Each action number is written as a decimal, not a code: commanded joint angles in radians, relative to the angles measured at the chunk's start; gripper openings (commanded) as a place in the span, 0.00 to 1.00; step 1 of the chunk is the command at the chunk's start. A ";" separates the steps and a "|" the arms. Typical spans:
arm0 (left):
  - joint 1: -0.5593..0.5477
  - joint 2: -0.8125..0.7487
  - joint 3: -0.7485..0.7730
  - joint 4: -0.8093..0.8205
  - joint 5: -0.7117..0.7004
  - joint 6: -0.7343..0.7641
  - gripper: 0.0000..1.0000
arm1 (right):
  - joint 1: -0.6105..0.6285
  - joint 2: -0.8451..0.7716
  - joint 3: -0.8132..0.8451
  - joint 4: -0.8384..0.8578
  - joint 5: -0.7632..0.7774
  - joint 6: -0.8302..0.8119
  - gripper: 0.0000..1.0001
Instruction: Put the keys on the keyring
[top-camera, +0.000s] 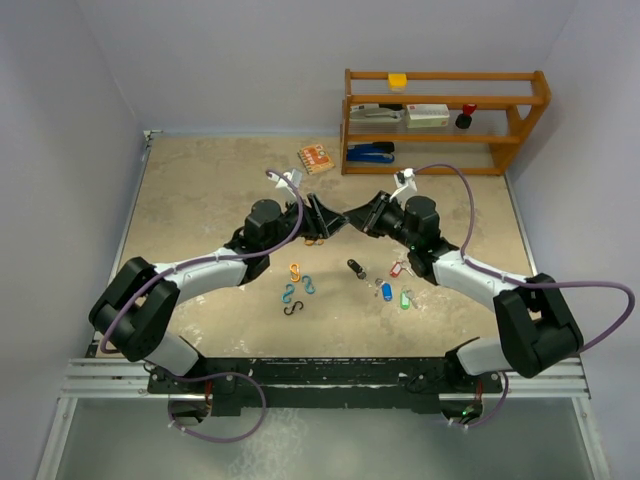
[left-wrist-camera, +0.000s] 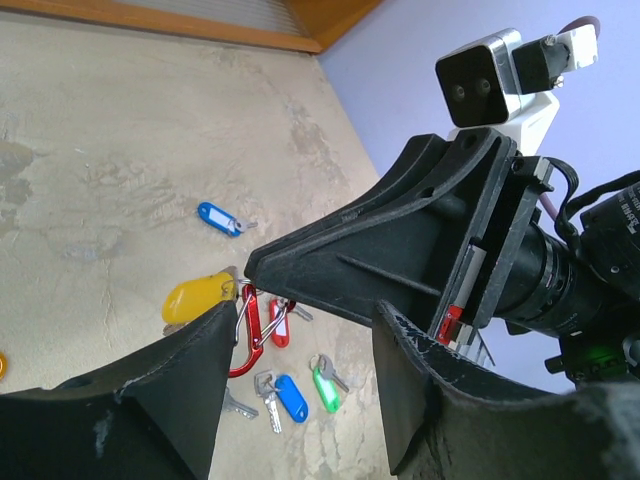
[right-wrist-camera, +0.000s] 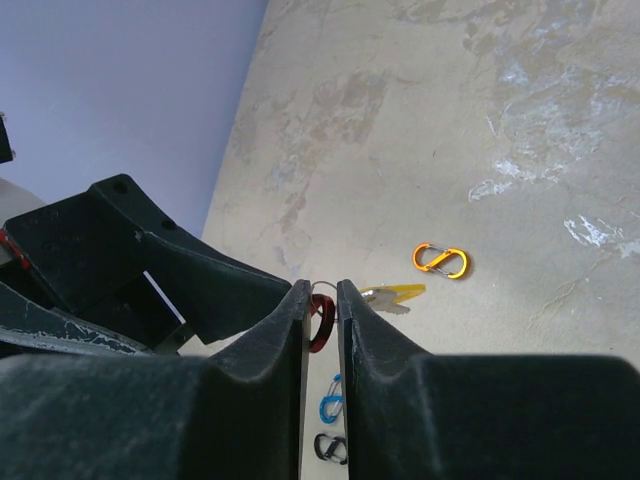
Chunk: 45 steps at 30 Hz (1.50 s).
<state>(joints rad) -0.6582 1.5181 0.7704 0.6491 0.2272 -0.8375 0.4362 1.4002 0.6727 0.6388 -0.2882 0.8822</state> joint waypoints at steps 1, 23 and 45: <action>-0.006 -0.035 0.005 0.063 -0.003 0.012 0.54 | -0.006 -0.014 -0.002 0.060 -0.037 0.012 0.18; -0.004 -0.150 -0.127 0.116 -0.240 0.038 0.55 | -0.053 -0.095 -0.038 -0.012 0.056 -0.029 0.00; -0.004 -0.201 -0.205 -0.044 -0.405 0.002 0.54 | -0.063 0.049 0.156 -0.214 0.297 -0.327 0.00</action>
<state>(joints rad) -0.6632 1.3518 0.5838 0.5995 -0.1467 -0.8268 0.3782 1.4155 0.7586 0.4419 -0.0834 0.6384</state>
